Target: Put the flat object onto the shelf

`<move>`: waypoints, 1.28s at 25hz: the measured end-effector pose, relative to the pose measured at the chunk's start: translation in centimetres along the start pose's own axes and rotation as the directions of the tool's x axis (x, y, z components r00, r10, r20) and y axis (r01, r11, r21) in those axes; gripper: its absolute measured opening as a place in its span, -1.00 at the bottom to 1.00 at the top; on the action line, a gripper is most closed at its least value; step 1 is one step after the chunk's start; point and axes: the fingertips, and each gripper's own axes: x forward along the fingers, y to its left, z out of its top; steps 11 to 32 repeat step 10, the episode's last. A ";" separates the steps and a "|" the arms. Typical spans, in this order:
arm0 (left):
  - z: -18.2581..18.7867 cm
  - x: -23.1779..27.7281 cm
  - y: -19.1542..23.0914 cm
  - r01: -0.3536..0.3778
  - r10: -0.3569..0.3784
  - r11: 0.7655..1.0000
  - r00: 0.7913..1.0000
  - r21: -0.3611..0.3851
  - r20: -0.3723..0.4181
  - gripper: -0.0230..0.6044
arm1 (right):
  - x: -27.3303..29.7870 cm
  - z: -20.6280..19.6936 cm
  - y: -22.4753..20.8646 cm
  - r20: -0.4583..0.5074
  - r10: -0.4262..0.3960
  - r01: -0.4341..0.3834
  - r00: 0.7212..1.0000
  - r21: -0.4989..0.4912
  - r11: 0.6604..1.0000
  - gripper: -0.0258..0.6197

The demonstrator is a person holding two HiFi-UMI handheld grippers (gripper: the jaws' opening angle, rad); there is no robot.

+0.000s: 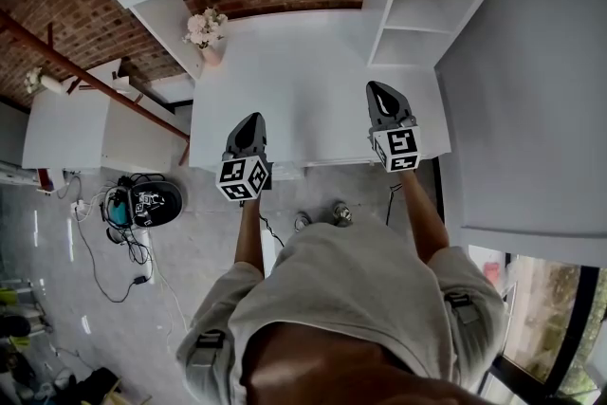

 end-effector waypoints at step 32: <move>0.2 0.7 0.0 0.006 -0.006 1.000 1.000 0.006 -0.001 -0.88 | 0.8 0.0 0.1 -0.004 0.010 -0.010 1.000 -0.004 1.000 -0.84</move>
